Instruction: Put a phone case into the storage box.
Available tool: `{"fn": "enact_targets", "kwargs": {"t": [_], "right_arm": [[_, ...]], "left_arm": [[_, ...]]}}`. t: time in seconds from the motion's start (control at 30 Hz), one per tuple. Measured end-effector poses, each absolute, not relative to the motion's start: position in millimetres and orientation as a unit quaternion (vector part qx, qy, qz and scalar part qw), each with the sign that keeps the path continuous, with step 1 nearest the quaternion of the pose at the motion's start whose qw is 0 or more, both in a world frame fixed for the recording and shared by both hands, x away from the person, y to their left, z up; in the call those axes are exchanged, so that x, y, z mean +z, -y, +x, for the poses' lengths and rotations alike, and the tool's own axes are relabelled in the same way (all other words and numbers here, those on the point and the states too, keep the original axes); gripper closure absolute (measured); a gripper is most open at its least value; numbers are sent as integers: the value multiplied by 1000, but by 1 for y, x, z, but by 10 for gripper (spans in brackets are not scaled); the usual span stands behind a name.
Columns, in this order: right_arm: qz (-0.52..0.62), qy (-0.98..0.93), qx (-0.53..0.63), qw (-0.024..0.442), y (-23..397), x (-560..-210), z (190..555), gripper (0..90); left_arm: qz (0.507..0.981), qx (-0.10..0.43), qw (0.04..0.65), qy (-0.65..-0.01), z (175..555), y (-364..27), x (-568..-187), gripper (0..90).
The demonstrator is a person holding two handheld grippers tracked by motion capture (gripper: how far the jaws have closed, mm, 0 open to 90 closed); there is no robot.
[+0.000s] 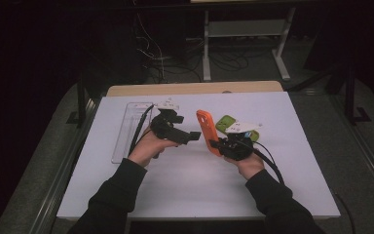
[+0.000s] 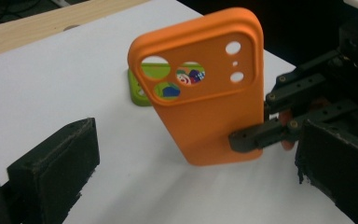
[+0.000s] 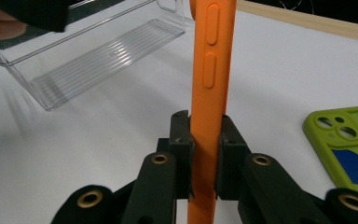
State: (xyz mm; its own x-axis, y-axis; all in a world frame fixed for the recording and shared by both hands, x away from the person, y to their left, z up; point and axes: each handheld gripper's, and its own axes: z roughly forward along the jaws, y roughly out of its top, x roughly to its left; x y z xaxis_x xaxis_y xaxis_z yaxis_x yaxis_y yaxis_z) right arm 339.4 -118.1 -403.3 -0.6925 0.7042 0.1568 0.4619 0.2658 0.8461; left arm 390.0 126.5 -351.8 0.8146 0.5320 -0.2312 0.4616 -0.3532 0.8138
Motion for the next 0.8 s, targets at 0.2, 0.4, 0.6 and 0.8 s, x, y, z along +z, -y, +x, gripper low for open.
{"fn": "enact_targets", "kwargs": {"t": [0.2, 0.4, 0.6, 0.8], "right_arm": [[370, -786, 480, 125, 117, -403, 339, 786], [369, -785, 482, 124, 116, -402, 338, 786], [369, -782, 488, 120, 116, -401, 338, 787], [366, -781, 492, 117, 114, -401, 337, 787]], "left_arm": [[814, 34, 492, -305, 395, -116, -352, 0], [812, 32, 497, -306, 400, -107, -354, 0], [808, 33, 504, -303, 405, -99, -357, 0], [803, 27, 512, -305, 407, -90, -362, 0]]}}
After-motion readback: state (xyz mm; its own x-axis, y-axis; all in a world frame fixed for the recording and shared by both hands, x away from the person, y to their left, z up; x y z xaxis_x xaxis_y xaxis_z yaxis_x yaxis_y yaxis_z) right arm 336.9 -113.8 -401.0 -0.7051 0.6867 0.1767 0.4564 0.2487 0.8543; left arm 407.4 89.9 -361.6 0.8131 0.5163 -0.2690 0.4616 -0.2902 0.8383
